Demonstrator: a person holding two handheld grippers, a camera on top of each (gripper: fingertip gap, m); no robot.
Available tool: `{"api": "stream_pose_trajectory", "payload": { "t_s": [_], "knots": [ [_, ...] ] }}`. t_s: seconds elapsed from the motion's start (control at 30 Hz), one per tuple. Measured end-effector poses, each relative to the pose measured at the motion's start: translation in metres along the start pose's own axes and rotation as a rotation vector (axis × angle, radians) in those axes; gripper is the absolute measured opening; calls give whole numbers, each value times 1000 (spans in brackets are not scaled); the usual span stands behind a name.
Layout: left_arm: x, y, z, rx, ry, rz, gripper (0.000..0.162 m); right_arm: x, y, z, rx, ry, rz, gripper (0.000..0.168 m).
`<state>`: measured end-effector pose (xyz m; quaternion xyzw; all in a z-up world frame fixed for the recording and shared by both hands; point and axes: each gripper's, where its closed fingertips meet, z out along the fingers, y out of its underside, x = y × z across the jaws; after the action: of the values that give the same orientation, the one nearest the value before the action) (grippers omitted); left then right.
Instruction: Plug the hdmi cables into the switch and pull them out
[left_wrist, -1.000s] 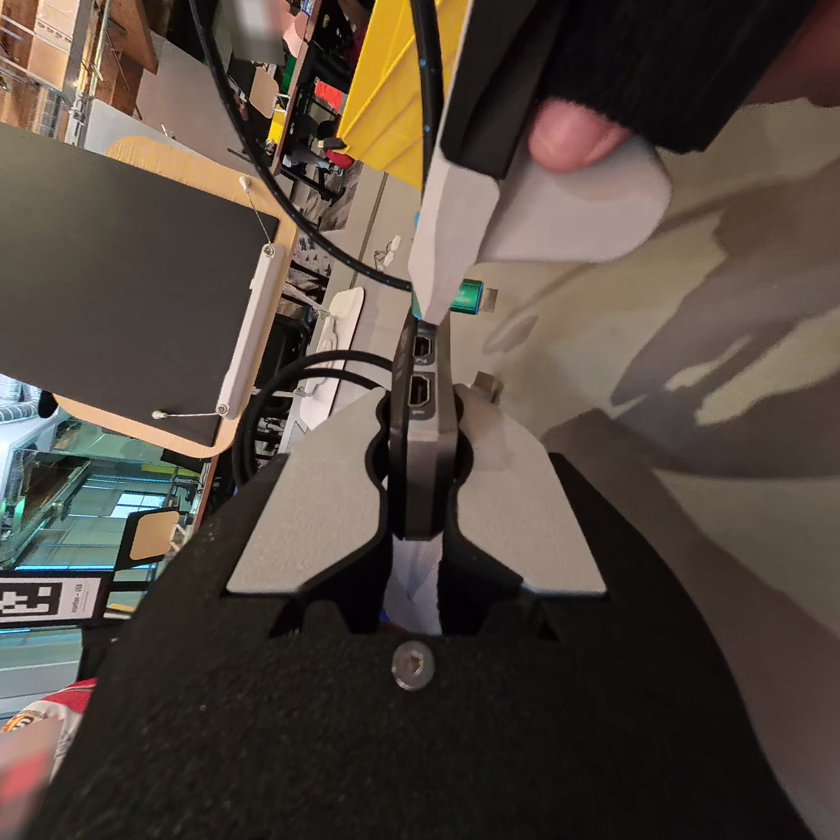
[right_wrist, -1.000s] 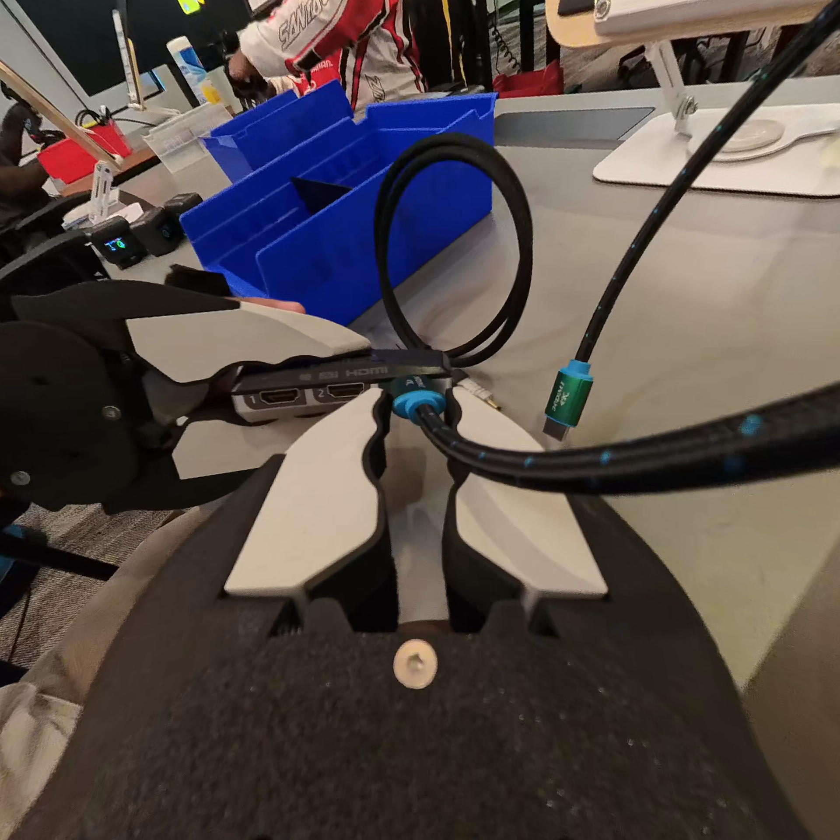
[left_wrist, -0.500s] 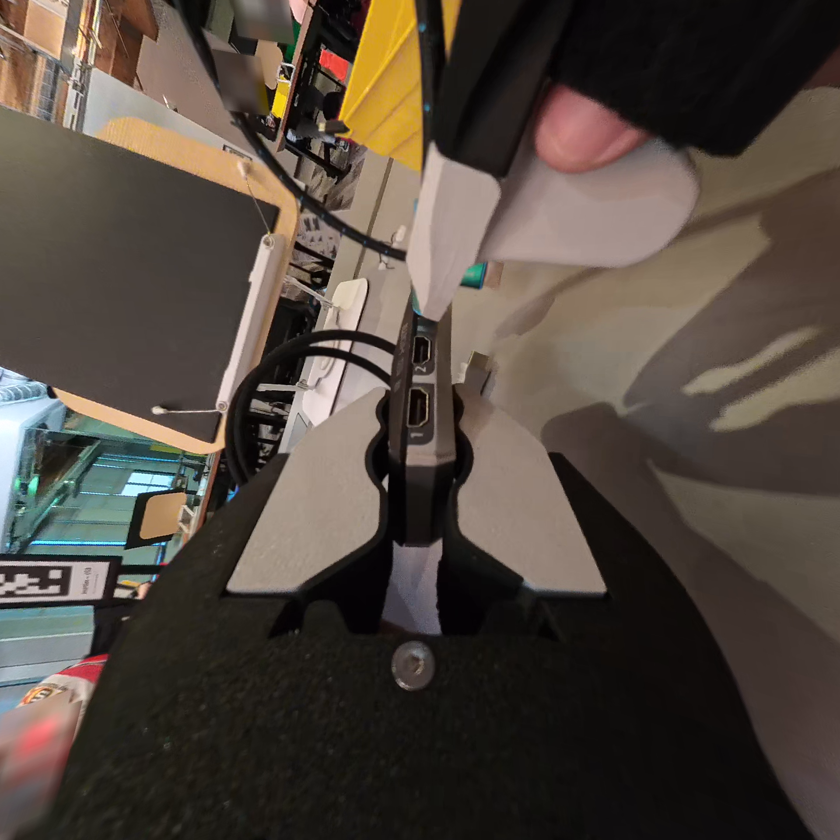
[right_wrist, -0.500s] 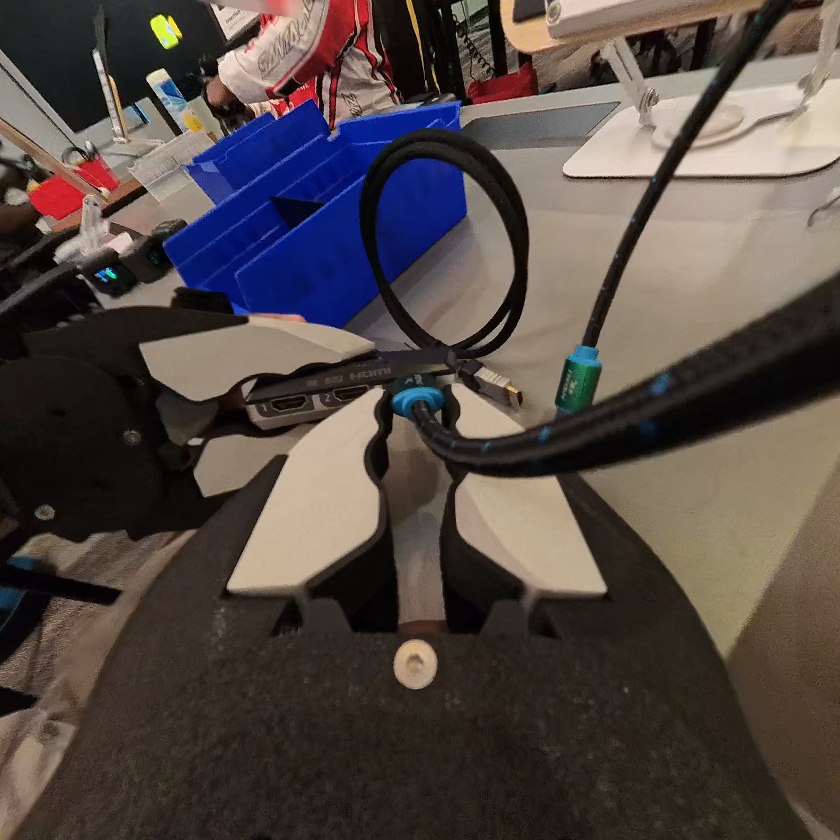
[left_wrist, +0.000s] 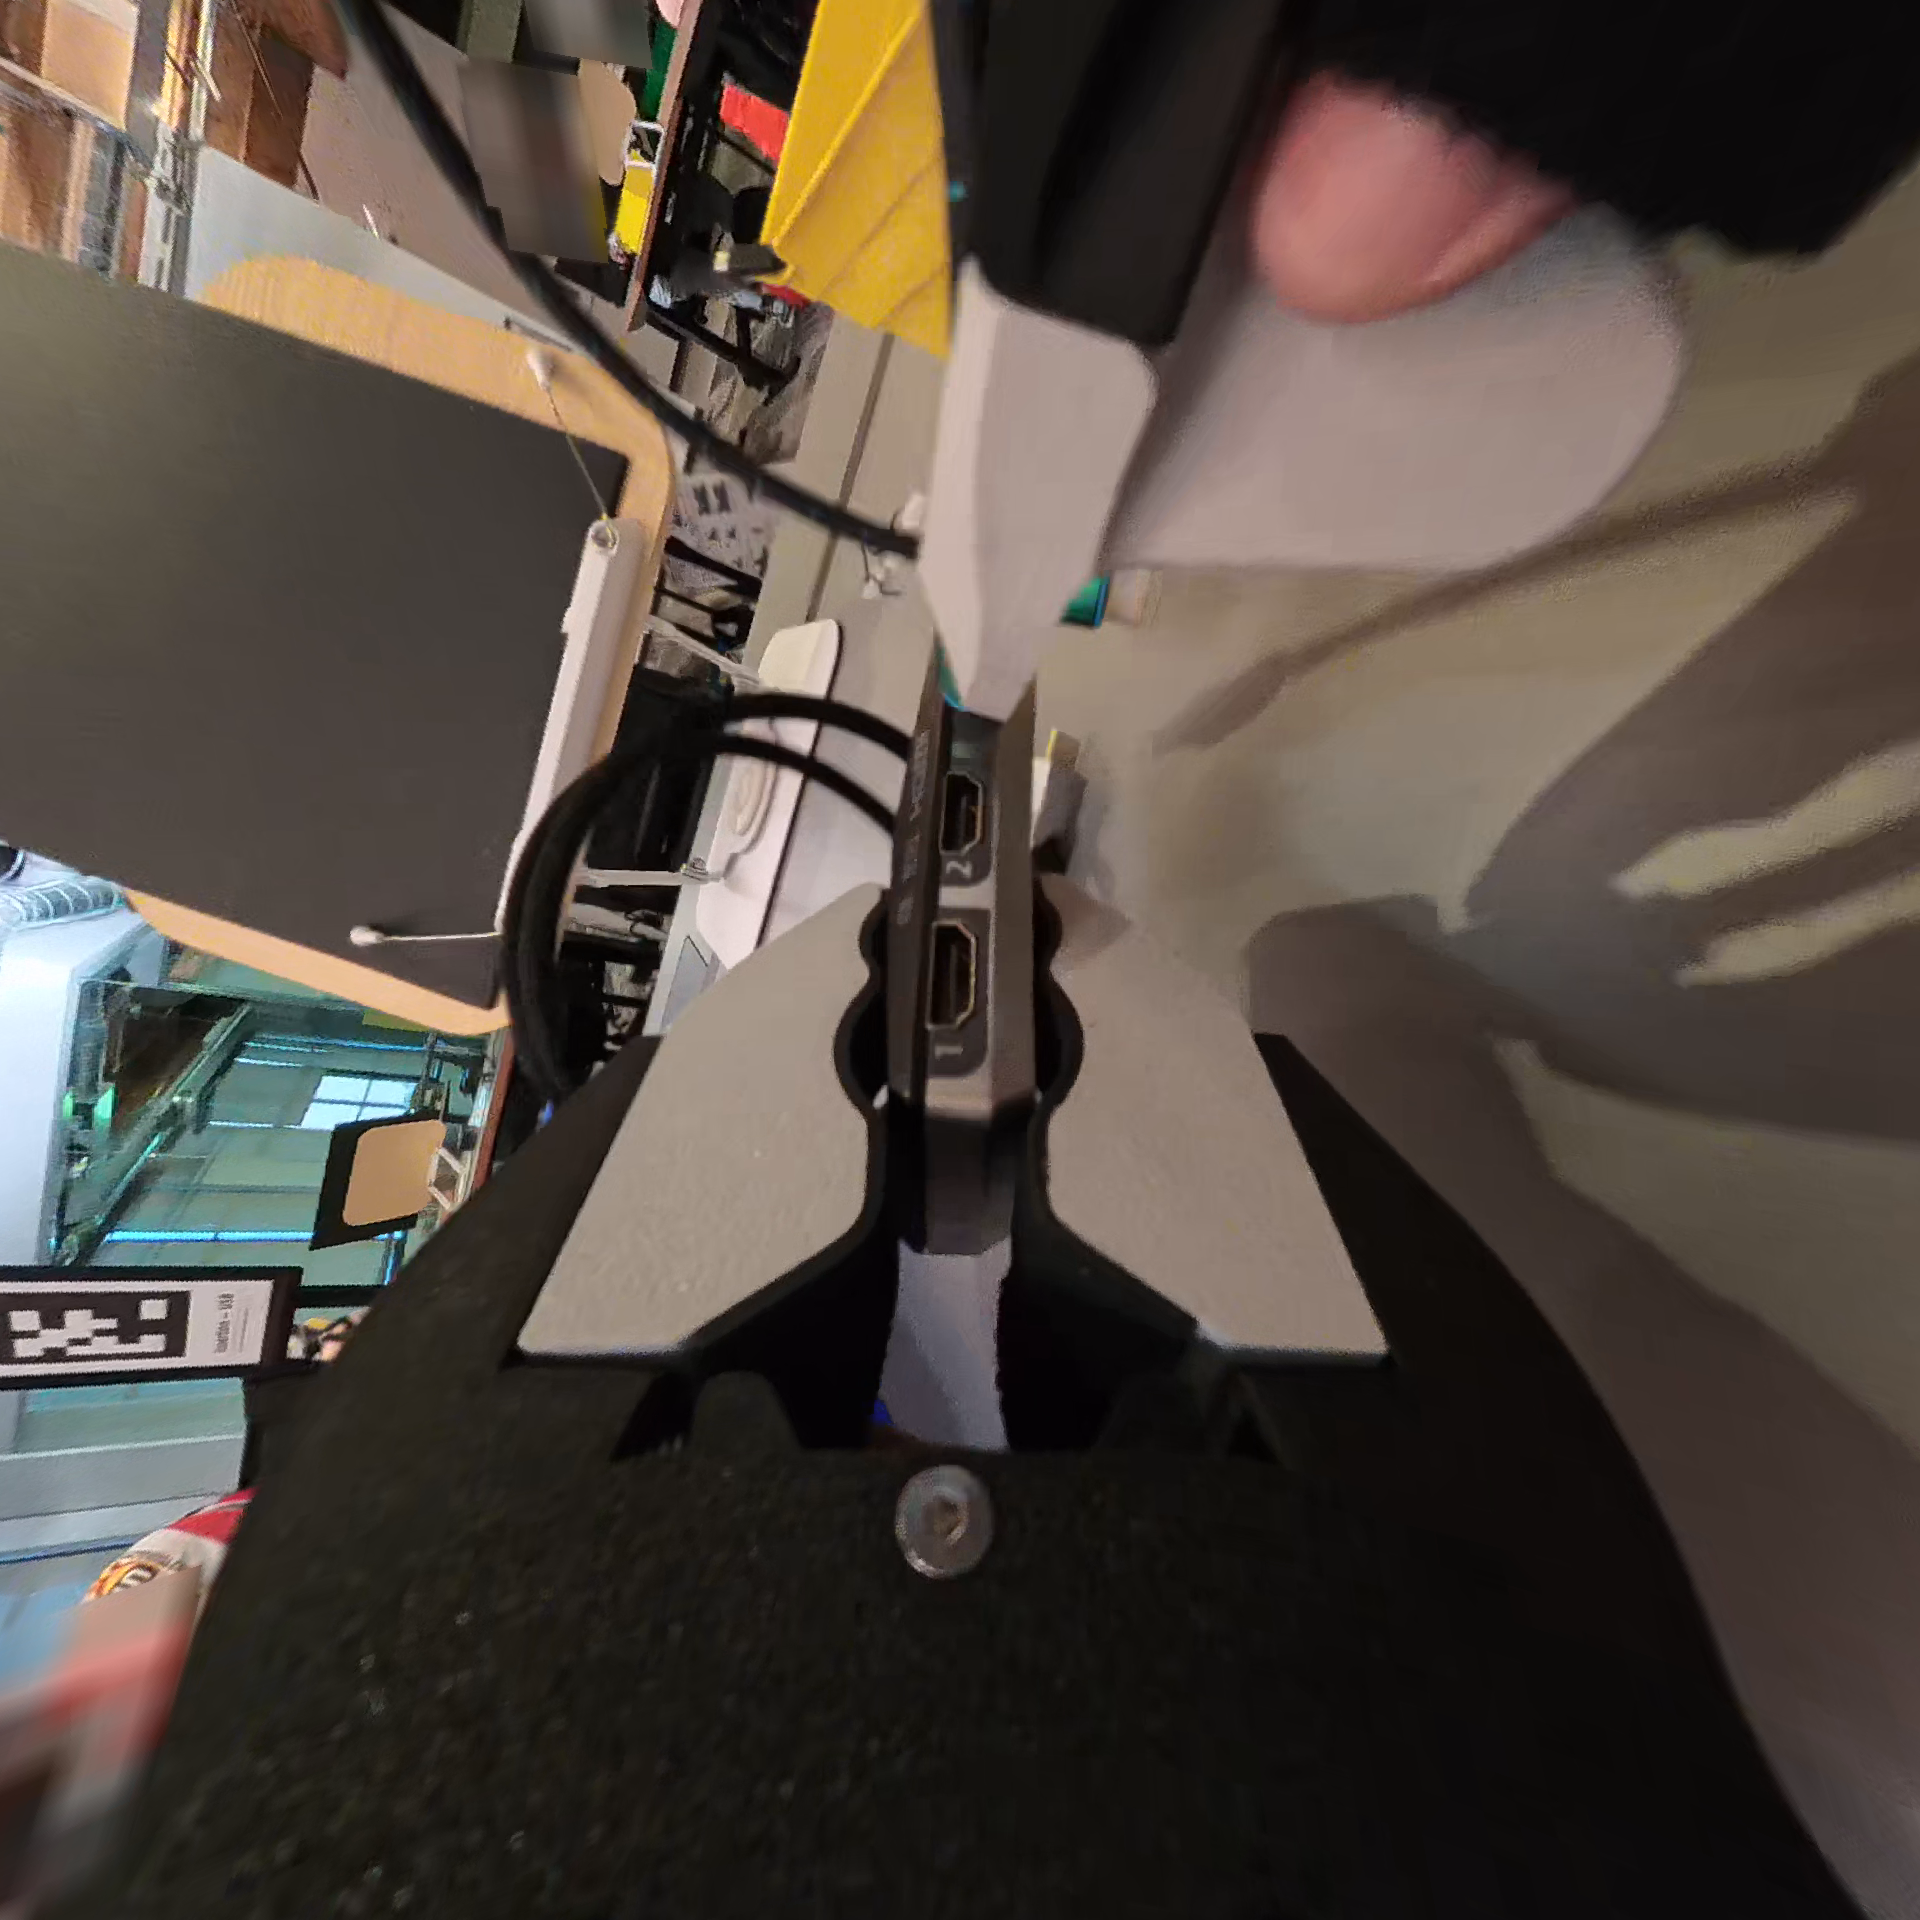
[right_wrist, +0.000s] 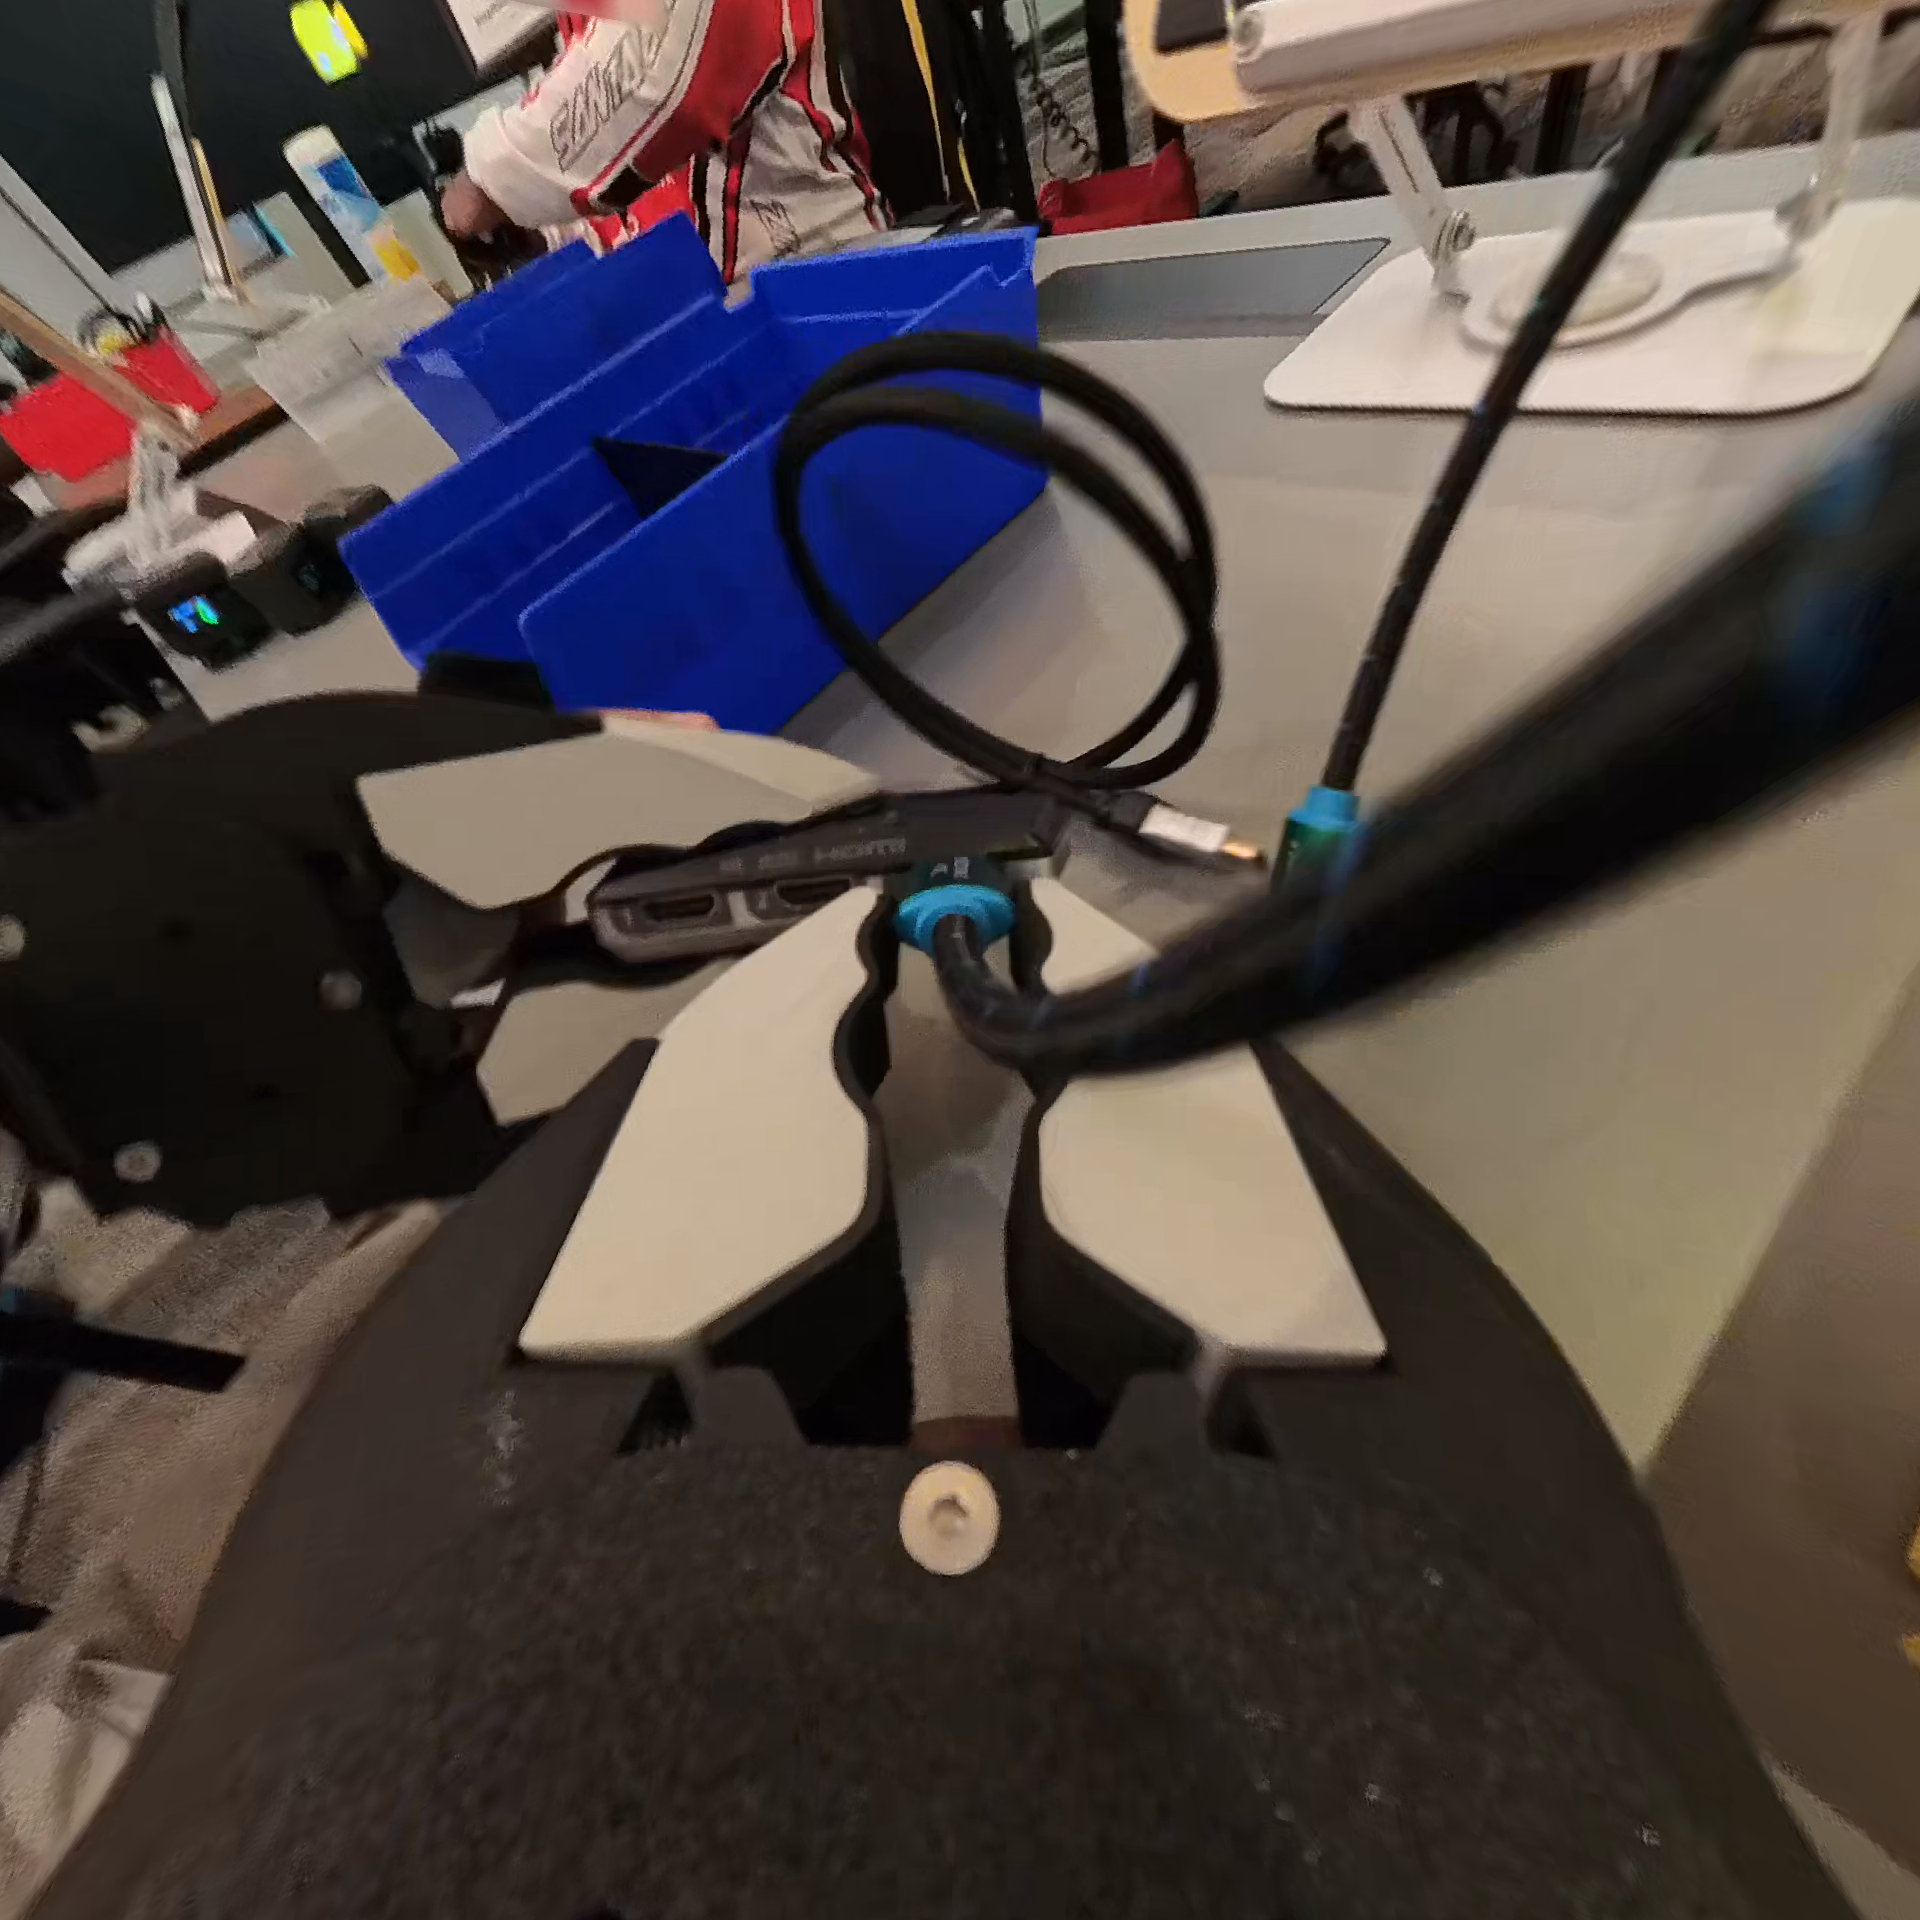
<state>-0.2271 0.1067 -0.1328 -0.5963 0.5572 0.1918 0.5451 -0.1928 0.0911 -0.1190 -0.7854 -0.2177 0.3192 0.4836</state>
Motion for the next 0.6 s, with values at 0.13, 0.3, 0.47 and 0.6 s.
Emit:
{"api": "stream_pose_trajectory", "payload": {
  "t_s": [0.13, 0.3, 0.47, 0.6],
  "knots": [
    [0, -1, -6, -1, -6, 21, 22, -6, 1, -2, -5, -39, -29, 20],
    [-3, 3, 0, 2, 17, -32, 23, -6, -4, -1, 1, 34, -105, 20],
    [-2, 8, -4, 4, 17, -3, 23, -11, 2, 1, -18, -14, -111, 20],
    [-10, 16, -15, 70, 129, -189, 23, -26, -7, -11, 49, -56, -503, 0]
  ]
}}
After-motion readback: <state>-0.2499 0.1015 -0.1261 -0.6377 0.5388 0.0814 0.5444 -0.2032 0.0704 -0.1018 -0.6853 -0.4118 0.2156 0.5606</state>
